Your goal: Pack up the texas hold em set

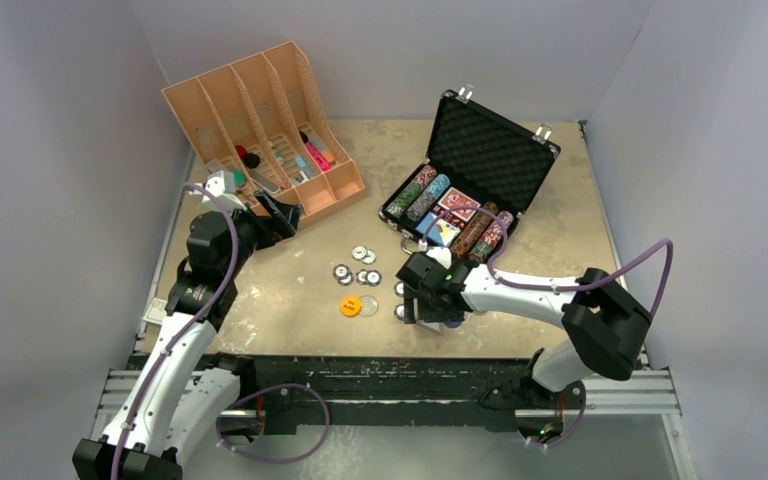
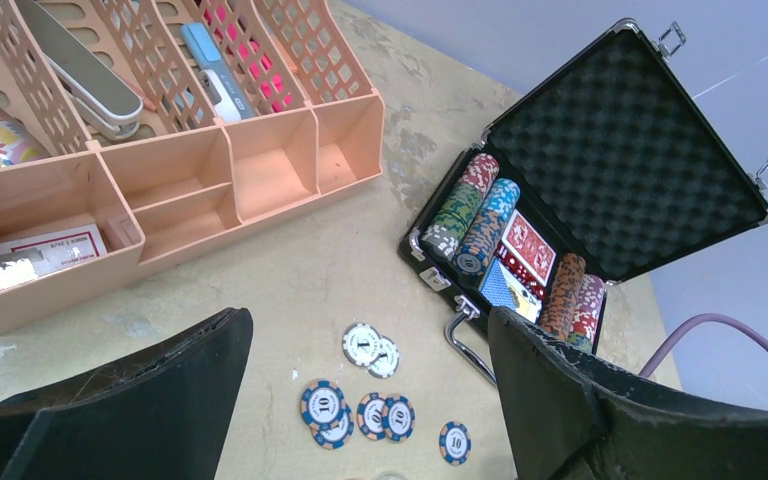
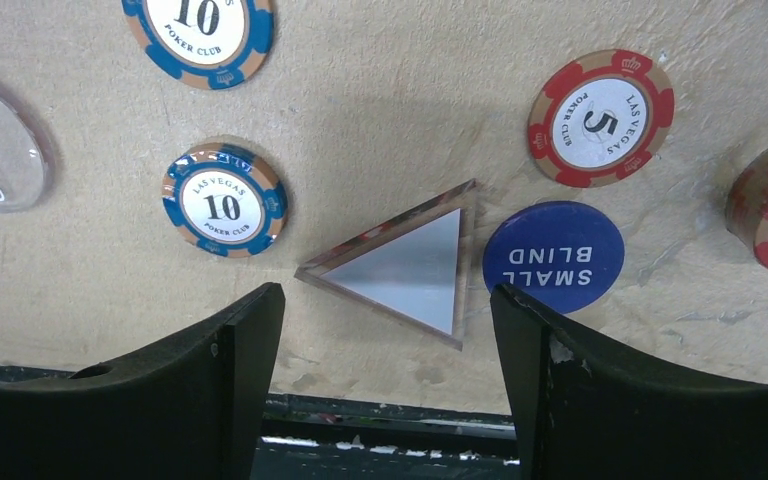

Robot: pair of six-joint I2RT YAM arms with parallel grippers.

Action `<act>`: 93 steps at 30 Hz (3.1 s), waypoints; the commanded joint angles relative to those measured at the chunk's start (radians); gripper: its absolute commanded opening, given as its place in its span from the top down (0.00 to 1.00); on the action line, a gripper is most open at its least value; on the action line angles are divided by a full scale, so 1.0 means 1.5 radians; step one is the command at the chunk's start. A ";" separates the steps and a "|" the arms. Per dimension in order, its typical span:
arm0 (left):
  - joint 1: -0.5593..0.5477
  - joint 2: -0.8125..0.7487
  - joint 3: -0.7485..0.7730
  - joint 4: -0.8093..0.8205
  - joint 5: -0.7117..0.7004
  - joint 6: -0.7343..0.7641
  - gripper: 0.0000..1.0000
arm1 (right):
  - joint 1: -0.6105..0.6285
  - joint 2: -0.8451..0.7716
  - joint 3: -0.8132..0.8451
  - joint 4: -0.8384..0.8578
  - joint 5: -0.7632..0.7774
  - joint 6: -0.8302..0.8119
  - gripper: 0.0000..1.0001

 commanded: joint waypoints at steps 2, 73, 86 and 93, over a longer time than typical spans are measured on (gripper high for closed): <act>0.005 -0.002 0.015 0.021 0.005 0.011 0.13 | 0.005 0.011 0.028 -0.016 0.017 0.016 0.20; 0.005 0.007 0.017 0.003 -0.002 0.020 0.14 | -0.411 0.304 0.440 0.166 0.058 -0.354 0.39; 0.005 0.010 0.018 0.002 0.003 0.019 0.14 | -0.411 0.309 0.437 0.145 0.064 -0.357 0.34; 0.005 0.013 0.019 0.001 0.005 0.016 0.14 | -0.411 0.306 0.459 0.108 0.062 -0.344 0.20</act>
